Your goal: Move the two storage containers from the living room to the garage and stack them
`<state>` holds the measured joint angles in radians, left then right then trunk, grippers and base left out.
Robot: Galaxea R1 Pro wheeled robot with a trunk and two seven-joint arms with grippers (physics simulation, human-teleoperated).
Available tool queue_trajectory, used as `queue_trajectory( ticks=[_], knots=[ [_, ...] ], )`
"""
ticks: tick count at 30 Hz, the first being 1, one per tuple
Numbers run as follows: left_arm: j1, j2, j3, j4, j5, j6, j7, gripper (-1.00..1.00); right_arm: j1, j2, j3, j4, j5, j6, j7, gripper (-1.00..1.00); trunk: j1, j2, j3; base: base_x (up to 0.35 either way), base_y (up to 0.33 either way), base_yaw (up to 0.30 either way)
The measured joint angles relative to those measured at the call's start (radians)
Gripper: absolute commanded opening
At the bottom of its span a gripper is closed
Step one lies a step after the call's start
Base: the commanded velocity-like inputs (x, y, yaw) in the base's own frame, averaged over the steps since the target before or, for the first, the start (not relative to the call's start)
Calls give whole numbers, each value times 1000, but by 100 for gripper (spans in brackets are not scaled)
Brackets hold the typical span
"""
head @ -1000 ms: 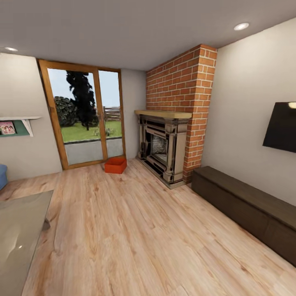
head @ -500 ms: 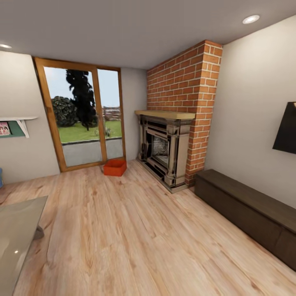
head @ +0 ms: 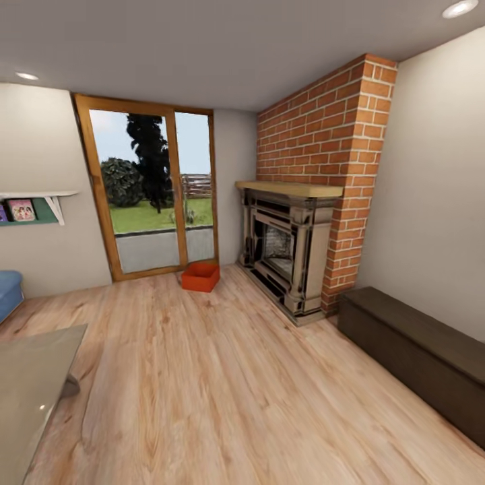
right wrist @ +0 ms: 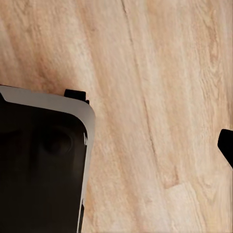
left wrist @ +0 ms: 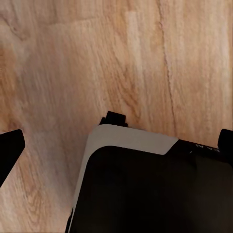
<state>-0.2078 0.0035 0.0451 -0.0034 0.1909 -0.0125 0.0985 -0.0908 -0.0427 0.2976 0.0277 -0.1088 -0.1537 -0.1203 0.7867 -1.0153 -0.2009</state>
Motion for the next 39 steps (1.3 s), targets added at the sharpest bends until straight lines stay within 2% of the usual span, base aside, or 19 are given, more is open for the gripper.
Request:
queue_trajectory(
  ticks=[17, 39],
  knots=[
    [0, 0, 0, 0, 0, 0, 0, 100, 0, -1, -1, 0, -2, -3, 0, 100, 0, 0, 0, 322, 0, 257],
    [0, 1, 0, 1, 1, 10, 0, 100, 0, 6, 1, 0, 0, 6, 10, 100, 0, 0, 0, 322, 0, 20]
  ],
)
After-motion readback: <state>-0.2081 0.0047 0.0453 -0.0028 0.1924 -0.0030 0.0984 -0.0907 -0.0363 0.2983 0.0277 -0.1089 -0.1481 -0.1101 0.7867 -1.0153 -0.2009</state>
